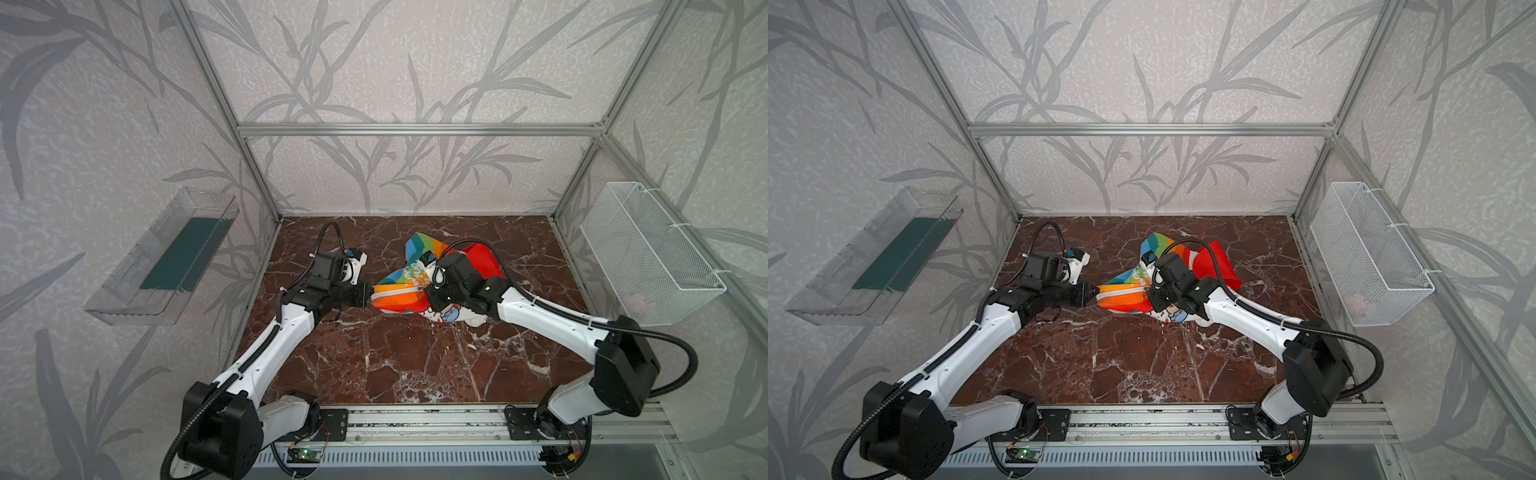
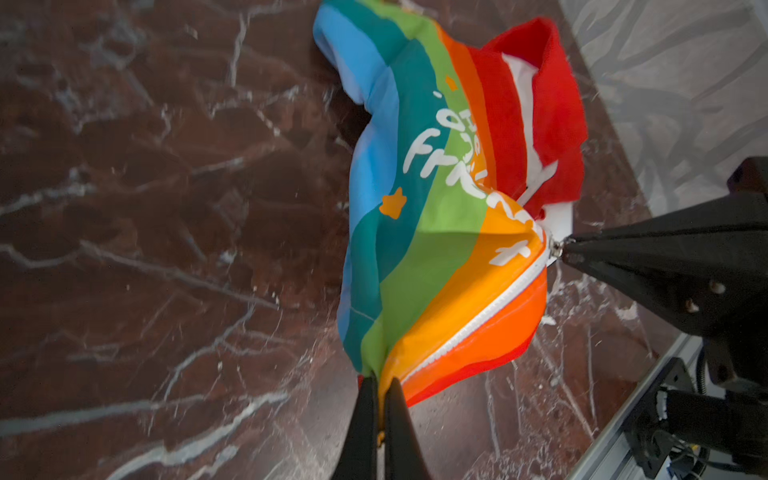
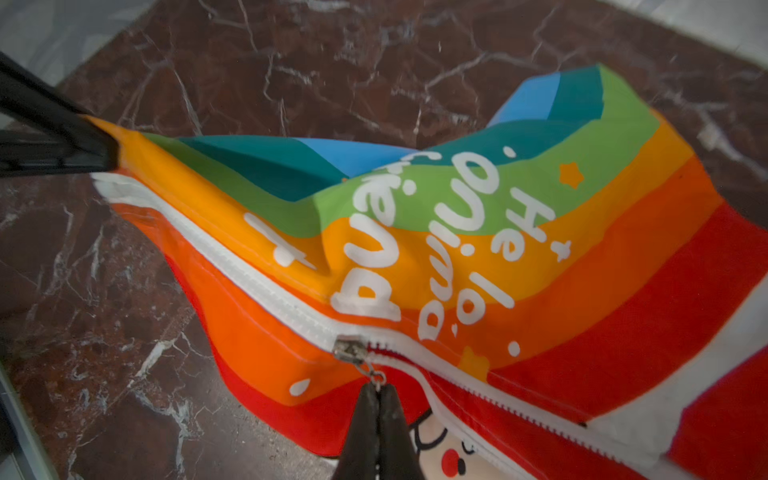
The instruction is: Zip up the jacket
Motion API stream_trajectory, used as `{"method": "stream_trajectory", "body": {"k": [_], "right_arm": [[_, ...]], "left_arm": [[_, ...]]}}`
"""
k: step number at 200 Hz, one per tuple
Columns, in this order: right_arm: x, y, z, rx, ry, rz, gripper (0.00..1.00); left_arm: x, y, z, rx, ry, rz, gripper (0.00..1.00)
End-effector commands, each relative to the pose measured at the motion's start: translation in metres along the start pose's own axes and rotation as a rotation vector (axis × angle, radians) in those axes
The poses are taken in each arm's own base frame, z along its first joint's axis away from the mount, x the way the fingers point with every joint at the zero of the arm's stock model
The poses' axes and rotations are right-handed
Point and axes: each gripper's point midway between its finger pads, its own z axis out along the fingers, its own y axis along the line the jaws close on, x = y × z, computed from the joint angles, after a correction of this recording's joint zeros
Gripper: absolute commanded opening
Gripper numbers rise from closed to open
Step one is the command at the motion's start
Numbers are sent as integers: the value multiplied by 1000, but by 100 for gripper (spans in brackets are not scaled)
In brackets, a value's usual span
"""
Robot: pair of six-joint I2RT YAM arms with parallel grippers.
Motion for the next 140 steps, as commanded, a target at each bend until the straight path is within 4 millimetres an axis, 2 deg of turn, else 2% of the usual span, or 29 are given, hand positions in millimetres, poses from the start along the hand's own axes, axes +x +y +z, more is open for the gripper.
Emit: {"method": "stream_trajectory", "body": {"k": [1,20,31,50,101,140], "right_arm": [[-12,-3,-2,8,-24,75,0],[2,-12,-2,56,17,92,0],[7,-17,-6,78,15,95,0],[13,-26,-12,129,20,91,0],[23,-58,-26,247,57,119,0],[31,-80,-35,330,78,149,0]], "left_arm": [[1,19,-7,-90,-12,59,0],[7,36,-10,-167,24,81,0],[9,52,-15,-257,47,57,0],[12,66,-21,-314,65,60,0],[13,85,-28,-332,55,-25,0],[14,92,-30,-339,51,-42,0]]}}
